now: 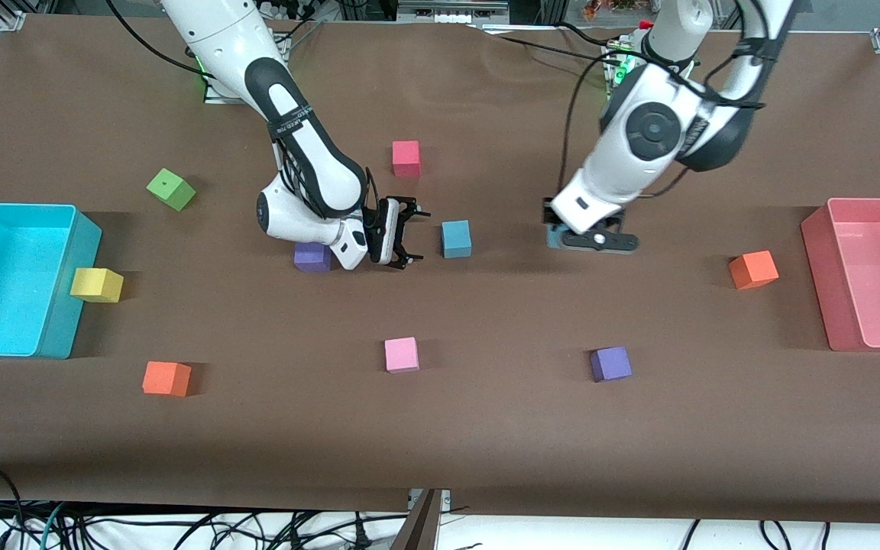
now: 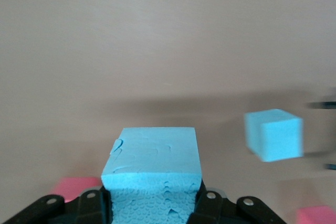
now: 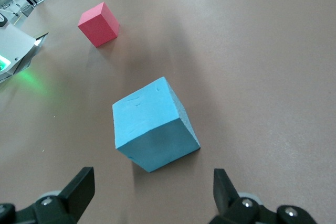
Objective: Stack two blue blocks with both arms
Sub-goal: 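Carry the held cube with the left gripper onto the placed blue cube, then open the left gripper and lift it away from the stack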
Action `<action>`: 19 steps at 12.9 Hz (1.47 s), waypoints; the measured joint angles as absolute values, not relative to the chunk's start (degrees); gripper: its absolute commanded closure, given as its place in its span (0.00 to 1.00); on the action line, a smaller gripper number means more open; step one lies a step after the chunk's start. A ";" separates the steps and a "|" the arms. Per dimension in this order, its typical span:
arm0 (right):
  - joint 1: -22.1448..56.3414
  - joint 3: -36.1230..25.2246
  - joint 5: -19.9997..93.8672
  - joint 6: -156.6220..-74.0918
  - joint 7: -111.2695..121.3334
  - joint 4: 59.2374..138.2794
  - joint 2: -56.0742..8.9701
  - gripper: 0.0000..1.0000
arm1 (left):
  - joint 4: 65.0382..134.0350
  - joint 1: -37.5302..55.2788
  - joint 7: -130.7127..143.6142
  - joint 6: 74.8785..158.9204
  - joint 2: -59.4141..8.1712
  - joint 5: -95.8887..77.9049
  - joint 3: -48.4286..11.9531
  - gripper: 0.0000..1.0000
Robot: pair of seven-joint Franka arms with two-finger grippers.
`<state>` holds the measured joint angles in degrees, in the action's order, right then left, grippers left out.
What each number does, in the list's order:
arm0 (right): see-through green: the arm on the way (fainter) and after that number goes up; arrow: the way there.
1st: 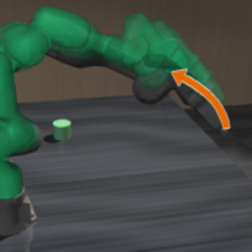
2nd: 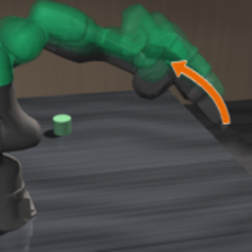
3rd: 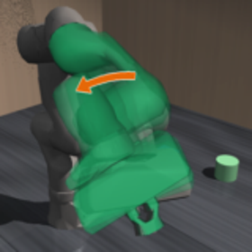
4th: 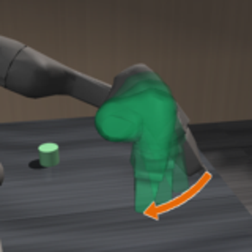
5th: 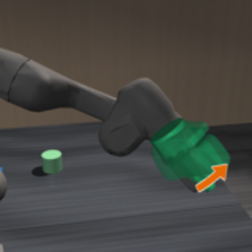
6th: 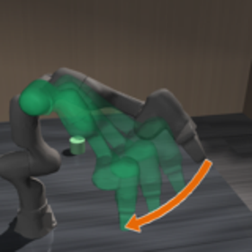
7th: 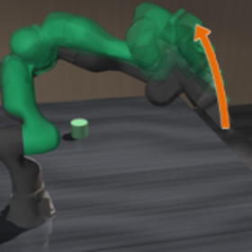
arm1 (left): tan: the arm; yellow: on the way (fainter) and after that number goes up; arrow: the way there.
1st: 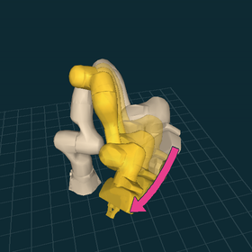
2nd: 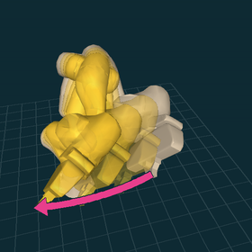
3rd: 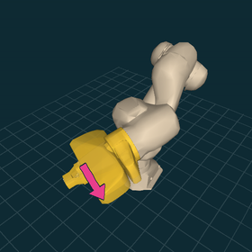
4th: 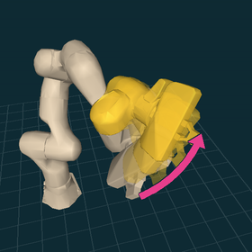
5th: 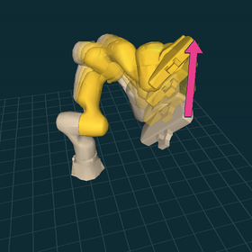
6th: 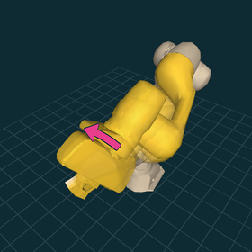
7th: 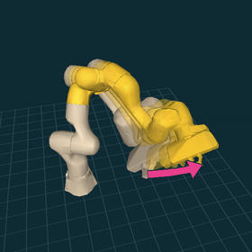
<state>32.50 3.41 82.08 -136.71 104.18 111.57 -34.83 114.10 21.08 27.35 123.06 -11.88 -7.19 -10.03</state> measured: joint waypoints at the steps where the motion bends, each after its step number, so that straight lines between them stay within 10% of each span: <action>1: 32.49 3.41 82.08 -136.71 104.18 111.58 -34.83 0.00 | 111.79 23.31 30.85 123.07 -14.03 -7.76 -10.03 1.00; 7: 32.47 3.42 82.08 -136.70 104.18 111.57 -34.83 0.00 | 98.45 34.12 46.50 123.51 -29.09 -7.87 -9.43 1.00; 19: 32.46 3.41 82.09 -136.70 104.21 111.57 -34.84 0.00 | 95.27 38.28 50.63 124.71 -34.31 -7.87 -7.12 1.00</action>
